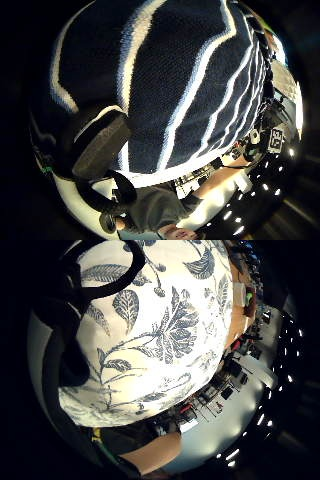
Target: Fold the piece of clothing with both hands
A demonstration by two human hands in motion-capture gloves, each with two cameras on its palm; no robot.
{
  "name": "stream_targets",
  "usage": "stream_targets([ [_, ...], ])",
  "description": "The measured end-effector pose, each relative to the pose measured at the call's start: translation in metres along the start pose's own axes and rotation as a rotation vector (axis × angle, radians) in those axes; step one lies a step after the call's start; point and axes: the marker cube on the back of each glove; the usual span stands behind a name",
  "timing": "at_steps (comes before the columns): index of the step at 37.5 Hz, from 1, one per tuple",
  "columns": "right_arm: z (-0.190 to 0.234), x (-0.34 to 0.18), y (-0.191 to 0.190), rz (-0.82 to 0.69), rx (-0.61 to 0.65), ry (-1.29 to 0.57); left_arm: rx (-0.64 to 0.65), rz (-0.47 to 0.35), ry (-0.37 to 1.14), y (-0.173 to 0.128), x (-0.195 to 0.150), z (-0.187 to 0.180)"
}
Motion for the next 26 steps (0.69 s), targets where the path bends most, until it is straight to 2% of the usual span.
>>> stream_targets([
  [3,-0.001,-0.007,0.000,-0.021,0.012,0.015,0.005,-0.013,-0.013,0.000,-0.001,-0.001],
  [7,-0.003,-0.016,0.005,-0.118,-0.004,-0.015,-0.056,-0.012,-0.049,0.004,-0.004,-0.002],
  [12,-0.012,-0.014,-0.007,-0.044,0.119,-0.074,-0.090,0.000,-0.065,0.014,-0.010,-0.019],
  [16,-0.028,-0.015,-0.002,0.001,0.109,-0.136,-0.002,-0.001,-0.038,0.023,-0.019,-0.045],
  [21,-0.066,-0.031,-0.001,-0.033,0.228,-0.163,0.124,-0.005,-0.034,0.038,-0.041,-0.084],
  [26,-0.079,-0.061,-0.052,-0.091,0.234,-0.192,0.126,-0.009,-0.041,0.062,-0.060,-0.111],
])
